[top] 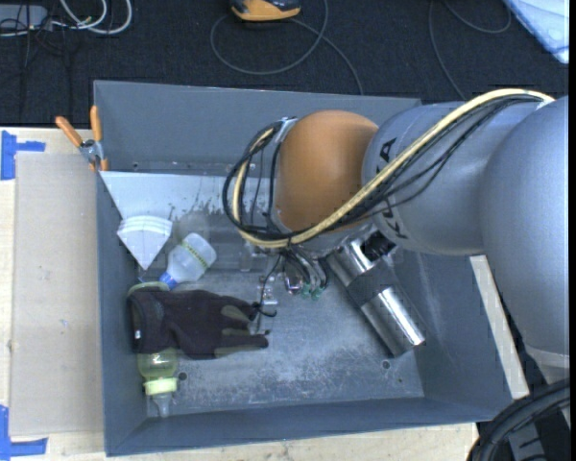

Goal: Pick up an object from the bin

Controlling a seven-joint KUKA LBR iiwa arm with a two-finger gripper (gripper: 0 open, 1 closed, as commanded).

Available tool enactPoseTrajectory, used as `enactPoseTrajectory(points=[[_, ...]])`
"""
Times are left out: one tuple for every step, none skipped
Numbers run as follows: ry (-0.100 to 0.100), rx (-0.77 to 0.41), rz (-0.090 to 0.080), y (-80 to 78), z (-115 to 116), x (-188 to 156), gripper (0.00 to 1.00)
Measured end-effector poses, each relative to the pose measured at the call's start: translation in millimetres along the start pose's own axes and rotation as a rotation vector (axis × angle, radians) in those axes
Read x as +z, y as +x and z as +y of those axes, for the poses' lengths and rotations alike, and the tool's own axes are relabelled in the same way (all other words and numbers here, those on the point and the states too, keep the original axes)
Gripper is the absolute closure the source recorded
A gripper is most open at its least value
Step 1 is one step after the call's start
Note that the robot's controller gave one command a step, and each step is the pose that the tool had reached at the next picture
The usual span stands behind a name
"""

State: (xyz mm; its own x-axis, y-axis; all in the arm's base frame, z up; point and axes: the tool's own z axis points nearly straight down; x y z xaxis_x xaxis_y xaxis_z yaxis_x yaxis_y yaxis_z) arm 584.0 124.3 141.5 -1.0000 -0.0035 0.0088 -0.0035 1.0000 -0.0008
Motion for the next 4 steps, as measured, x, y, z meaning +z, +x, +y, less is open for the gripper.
enactPoseTrajectory(points=[[0.000, 0.001, -0.002, 0.1, 0, -2, 0.00], [0.001, -0.045, 0.001, 46.7, 25, -17, 0.00], [-0.001, -0.265, -0.007, 39.8, 34, 26, 0.00], [0.001, -0.352, 0.003, 38.6, 51, 56, 0.00]])
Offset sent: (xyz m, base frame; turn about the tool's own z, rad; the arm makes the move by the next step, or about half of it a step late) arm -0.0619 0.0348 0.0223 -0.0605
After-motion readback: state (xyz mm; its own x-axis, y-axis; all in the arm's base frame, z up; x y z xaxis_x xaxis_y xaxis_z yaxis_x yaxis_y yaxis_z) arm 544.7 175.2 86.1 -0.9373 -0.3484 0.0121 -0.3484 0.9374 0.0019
